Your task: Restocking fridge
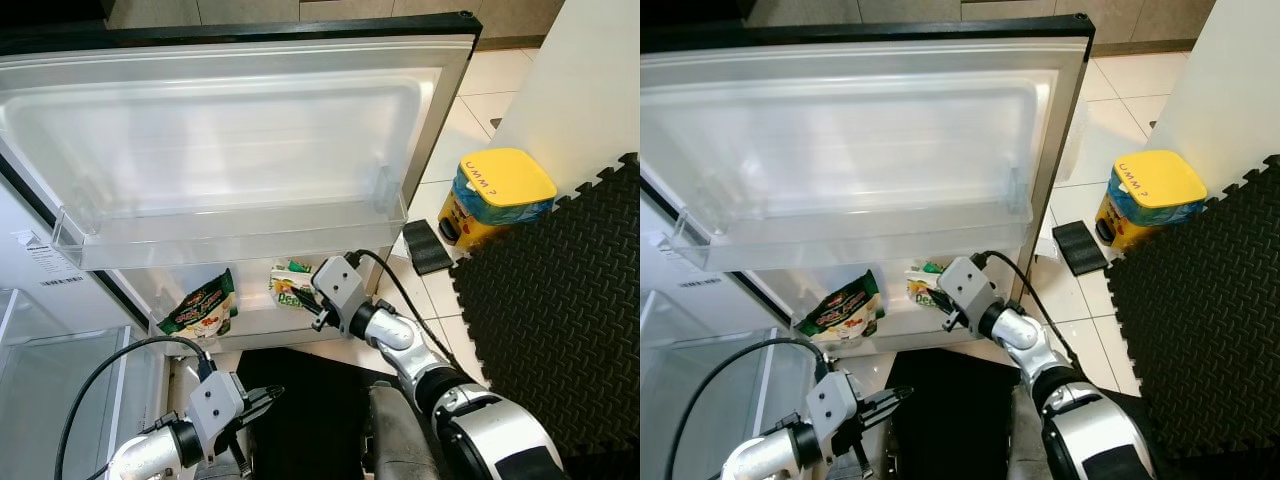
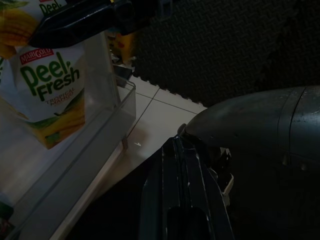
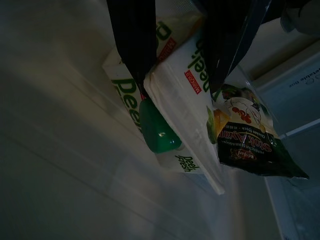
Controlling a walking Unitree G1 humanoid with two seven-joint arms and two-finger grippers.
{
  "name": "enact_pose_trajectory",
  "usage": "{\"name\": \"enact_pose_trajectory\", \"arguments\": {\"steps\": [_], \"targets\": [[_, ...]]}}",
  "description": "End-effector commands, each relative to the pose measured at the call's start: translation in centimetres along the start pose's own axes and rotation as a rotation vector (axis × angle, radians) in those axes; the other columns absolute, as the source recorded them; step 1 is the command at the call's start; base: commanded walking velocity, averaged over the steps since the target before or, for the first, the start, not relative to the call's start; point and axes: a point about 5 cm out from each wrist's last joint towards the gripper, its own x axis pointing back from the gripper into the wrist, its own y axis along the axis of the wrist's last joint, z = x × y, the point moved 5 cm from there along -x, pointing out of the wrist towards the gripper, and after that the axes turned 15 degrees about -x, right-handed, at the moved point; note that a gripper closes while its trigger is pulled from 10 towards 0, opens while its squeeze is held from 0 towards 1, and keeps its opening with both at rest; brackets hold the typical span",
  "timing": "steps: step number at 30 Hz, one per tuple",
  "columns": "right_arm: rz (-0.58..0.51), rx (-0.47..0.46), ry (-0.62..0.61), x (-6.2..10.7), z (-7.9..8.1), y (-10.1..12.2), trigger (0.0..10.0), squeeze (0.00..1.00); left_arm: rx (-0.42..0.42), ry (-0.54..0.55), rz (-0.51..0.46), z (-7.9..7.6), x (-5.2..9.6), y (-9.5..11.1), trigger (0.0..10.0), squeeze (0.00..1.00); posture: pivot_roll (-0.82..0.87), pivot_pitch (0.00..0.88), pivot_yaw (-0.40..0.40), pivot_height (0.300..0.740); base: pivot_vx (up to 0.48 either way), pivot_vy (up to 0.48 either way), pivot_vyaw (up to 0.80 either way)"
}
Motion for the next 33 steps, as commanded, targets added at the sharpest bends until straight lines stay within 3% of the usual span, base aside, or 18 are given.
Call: {"name": "enact_pose_trajectory", "arguments": {"steps": [1, 2, 3, 8, 9, 10, 12, 14, 17, 18, 22, 31, 33], "targets": [[-0.017, -0.017, 0.011, -0.1, 0.2, 0.3, 10.0, 0.45, -0.003, -0.036, 0.034, -0.7, 0.6, -0.7, 10.0, 0.00, 0.05, 0.236, -0.021, 0.628, 0.000, 0.000, 0.00], [-0.016, -0.030, 0.022, -0.1, 0.3, 0.2, 10.0, 0.45, -0.003, -0.037, 0.034, -0.7, 0.5, -0.7, 10.0, 0.00, 0.05, 0.236, -0.021, 0.628, 0.000, 0.000, 0.00], [-0.013, -0.034, 0.027, -0.1, 0.3, 0.2, 10.0, 0.82, -0.004, -0.038, 0.034, -0.7, 0.5, -0.7, 10.0, 0.00, 0.05, 0.236, -0.021, 0.628, 0.000, 0.000, 0.00], [-0.014, -0.008, 0.002, -0.1, 0.2, 0.2, 10.0, 0.79, -0.005, -0.038, 0.036, -0.6, 0.5, -0.8, 10.0, 0.00, 0.05, 0.234, -0.021, 0.628, 0.000, 0.000, 0.00], [-0.009, 0.013, -0.004, -0.2, 0.1, 0.2, 10.0, 0.71, -0.005, -0.038, 0.036, -0.6, 0.5, -0.8, 10.0, 0.00, 0.05, 0.232, -0.021, 0.628, 0.000, 0.000, 0.00], [-0.003, 0.015, -0.003, -0.1, 0.1, 0.1, 10.0, 0.50, -0.006, -0.038, 0.036, -0.6, 0.5, -0.8, 10.0, 0.00, 0.05, 0.232, -0.021, 0.628, 0.000, 0.000, 0.00], [0.004, 0.016, -0.004, -0.1, 0.0, 0.0, 10.0, 0.29, -0.006, -0.038, 0.035, -0.6, 0.5, -0.9, 10.0, 0.00, 0.05, 0.228, -0.019, 0.628, 0.000, 0.000, 0.00], [0.009, 0.016, -0.018, 0.0, -0.3, -0.1, 10.0, 0.17, -0.006, -0.039, 0.035, -0.6, 0.4, -0.9, 10.0, 0.00, 0.05, 0.224, -0.018, 0.628, 0.000, 0.000, 0.00], [0.010, 0.013, -0.028, 0.1, -0.5, -0.2, 10.0, 0.13, -0.006, -0.040, 0.034, -0.6, 0.4, -0.9, 10.0, 0.00, 0.04, 0.222, -0.018, 0.628, 0.000, 0.000, 0.00], [0.007, 0.008, -0.045, 0.4, -0.8, -0.2, 10.0, 0.04, -0.007, -0.040, 0.033, -0.7, 0.4, -0.9, 10.0, 0.00, 0.04, 0.217, -0.018, 0.628, 0.000, 0.000, 0.00], [-0.027, -0.044, -0.094, 1.1, -1.5, -0.4, 10.0, 0.00, -0.007, -0.036, 0.031, -0.7, 0.2, -1.0, 10.0, 0.00, 0.04, 0.203, -0.022, 0.628, 0.000, 0.000, 0.00], [-0.042, -0.141, -0.101, 2.4, -1.3, -1.7, 10.0, 0.00, 0.013, -0.008, 0.040, -0.6, 0.1, -1.4, 10.0, 0.00, 0.02, 0.181, -0.029, 0.628, 0.000, 0.000, 0.00], [0.059, -0.348, -0.094, 5.9, 0.5, -7.1, 10.0, 0.00, 0.227, 0.210, 0.158, 0.1, 0.3, -4.6, 10.0, 0.00, -0.02, 0.136, -0.046, 0.628, 0.000, 0.000, 0.00]]}}
